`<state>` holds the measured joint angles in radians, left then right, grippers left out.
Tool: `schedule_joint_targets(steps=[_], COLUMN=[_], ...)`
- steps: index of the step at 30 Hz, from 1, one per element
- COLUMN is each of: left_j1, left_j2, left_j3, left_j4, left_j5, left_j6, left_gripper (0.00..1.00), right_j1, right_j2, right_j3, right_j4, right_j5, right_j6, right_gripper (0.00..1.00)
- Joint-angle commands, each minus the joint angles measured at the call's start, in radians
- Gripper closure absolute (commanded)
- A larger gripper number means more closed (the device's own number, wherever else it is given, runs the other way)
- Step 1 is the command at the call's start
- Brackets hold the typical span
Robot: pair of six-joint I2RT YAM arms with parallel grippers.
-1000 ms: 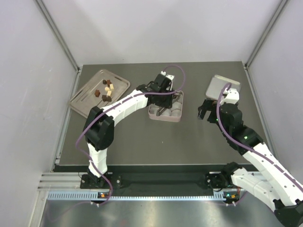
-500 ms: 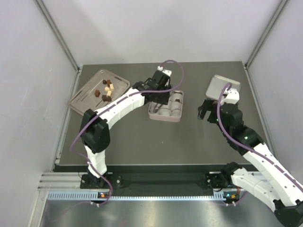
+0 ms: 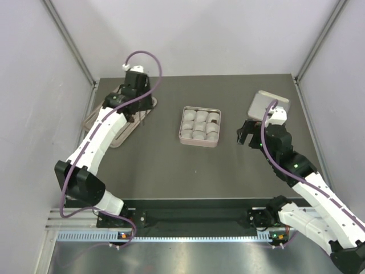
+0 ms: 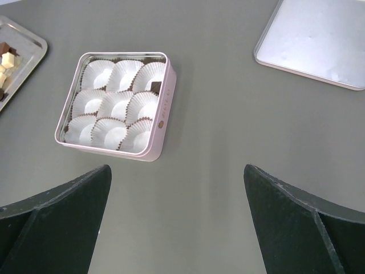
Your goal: Pack the chocolate
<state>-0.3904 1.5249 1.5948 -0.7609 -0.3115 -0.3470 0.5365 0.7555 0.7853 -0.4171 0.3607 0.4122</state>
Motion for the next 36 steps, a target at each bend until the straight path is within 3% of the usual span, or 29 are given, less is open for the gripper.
schedule_joint_targets(steps=[1, 8, 14, 24, 36], left_j1=[0.085, 0.165, 0.222, 0.281, 0.289], left_j2=[-0.035, -0.025, 0.004, 0.113, 0.175], left_j3=[-0.114, -0.301, -0.361, -0.366, -0.314], left_j4=[-0.028, 0.037, 0.097, 0.184, 0.16], left_j5=[0.041, 0.048, 0.071, 0.167, 0.155], left_j6=[-0.058, -0.078, -0.081, -0.09, -0.106], left_gripper=[0.5, 0.51, 0.49, 0.48, 0.48], right_j1=[0.017, 0.017, 0.017, 0.017, 0.017], right_j2=[0.002, 0.013, 0.01, 0.015, 0.021], right_j3=[0.008, 0.002, 0.002, -0.003, -0.008], right_j4=[0.049, 0.063, 0.061, 0.063, 0.069], right_j5=[-0.011, -0.026, -0.022, -0.011, 0.004], right_j6=[-0.003, -0.003, -0.013, -0.019, -0.033], right_gripper=[0.0, 0.0, 0.0, 0.0, 0.0])
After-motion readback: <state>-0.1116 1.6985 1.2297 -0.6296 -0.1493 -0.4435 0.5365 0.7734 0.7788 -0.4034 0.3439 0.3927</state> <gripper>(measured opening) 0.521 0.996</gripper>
